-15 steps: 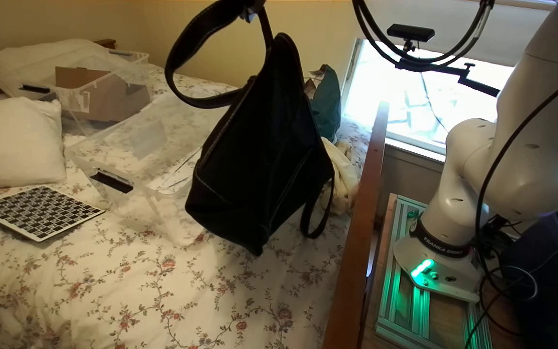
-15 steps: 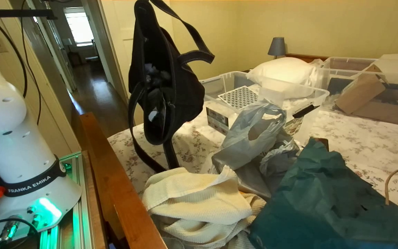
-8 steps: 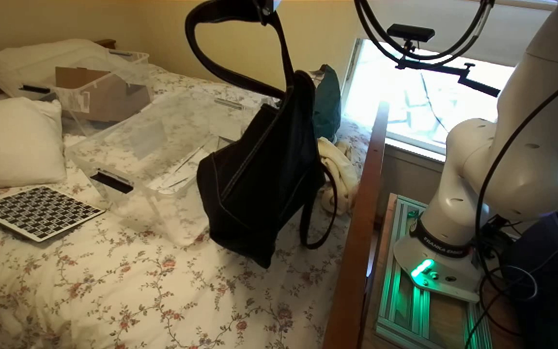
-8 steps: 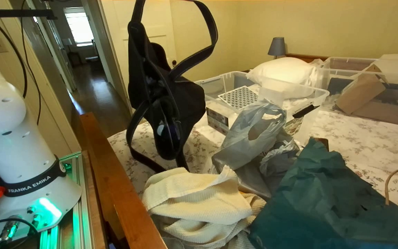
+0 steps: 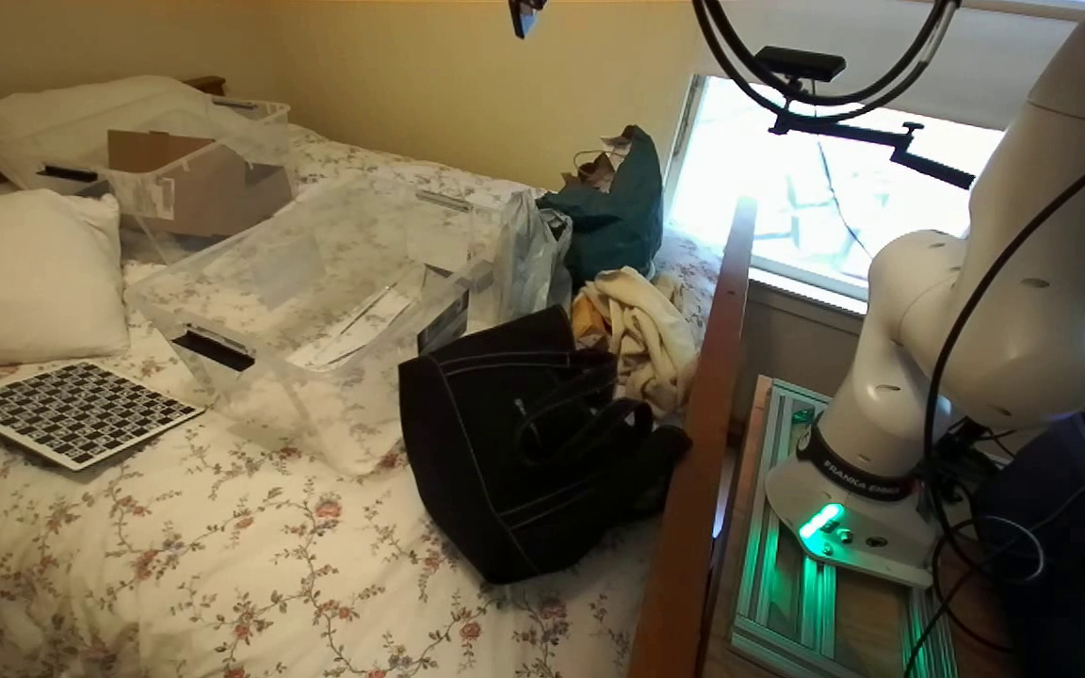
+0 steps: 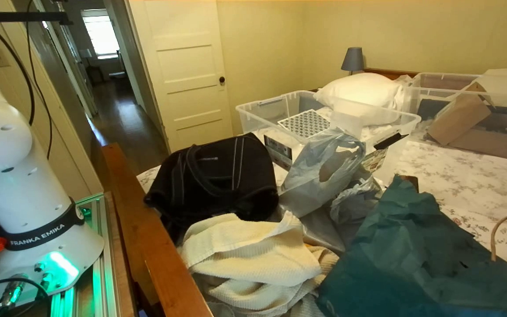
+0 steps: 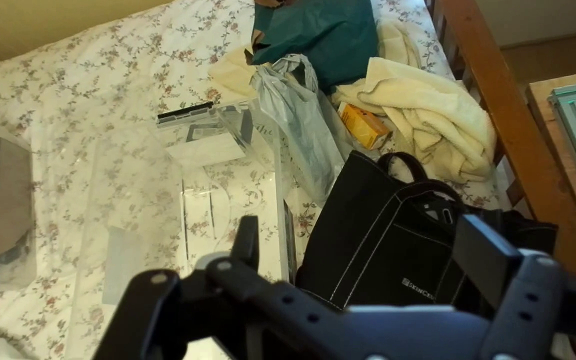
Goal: Remove the black bag from the clear container.
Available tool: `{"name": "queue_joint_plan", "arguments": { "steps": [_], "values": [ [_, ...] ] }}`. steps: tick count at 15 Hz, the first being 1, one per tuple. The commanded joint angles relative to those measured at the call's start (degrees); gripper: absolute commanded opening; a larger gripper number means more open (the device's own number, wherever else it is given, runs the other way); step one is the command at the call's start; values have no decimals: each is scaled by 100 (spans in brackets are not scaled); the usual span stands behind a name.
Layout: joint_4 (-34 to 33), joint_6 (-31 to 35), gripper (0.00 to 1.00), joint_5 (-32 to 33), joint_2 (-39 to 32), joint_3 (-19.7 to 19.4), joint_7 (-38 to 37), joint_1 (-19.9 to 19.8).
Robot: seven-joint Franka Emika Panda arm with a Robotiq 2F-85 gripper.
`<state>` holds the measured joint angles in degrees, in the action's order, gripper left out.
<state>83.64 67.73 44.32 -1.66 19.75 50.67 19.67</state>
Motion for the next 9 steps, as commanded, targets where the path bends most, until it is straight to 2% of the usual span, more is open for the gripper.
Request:
{"name": "queue_joint_plan", "arguments": {
  "steps": [1, 6, 9],
  "values": [
    [18, 239, 100, -170, 127, -60, 71, -61],
    [53, 555, 100, -216, 200, -93, -68, -76],
    [150, 883, 100, -522, 345, -112, -60, -99]
  ]
}}
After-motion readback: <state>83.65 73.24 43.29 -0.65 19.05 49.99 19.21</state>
